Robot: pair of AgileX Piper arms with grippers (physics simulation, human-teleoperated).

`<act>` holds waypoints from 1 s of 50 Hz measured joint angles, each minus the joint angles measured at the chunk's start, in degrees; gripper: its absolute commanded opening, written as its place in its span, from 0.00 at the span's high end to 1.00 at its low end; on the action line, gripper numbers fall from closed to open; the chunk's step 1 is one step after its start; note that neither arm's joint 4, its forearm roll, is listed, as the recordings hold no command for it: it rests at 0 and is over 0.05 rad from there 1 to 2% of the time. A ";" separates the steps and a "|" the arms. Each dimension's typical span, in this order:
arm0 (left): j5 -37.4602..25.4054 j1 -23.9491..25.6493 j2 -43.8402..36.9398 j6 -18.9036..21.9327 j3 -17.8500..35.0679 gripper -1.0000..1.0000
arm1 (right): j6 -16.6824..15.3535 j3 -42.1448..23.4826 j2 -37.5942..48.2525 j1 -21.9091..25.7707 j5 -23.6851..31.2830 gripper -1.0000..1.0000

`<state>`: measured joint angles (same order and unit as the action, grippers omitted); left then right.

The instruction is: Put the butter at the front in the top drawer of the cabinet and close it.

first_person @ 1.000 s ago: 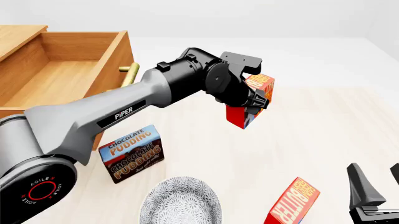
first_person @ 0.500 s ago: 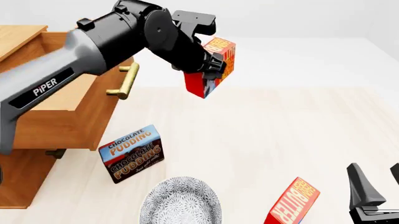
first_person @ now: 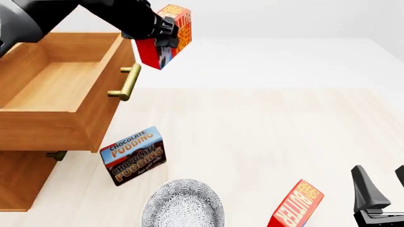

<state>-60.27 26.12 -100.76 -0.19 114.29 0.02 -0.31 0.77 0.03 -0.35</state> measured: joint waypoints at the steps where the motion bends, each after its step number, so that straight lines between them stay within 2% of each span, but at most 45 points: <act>1: -0.49 -0.49 0.07 0.29 0.40 1.00 | 0.00 0.00 0.00 0.00 0.00 0.00; 20: -7.58 -8.32 2.19 3.25 6.12 1.00 | 0.00 0.00 0.00 0.00 0.00 0.00; 37: -9.07 -14.56 6.38 4.46 4.31 1.00 | 0.00 0.00 0.00 0.00 0.00 0.00; 50: -9.03 -18.73 10.42 4.85 0.35 1.00 | 0.00 0.00 0.00 0.00 0.00 0.00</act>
<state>-69.30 7.39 -90.34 4.66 114.64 0.02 -0.31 0.77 0.03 -0.35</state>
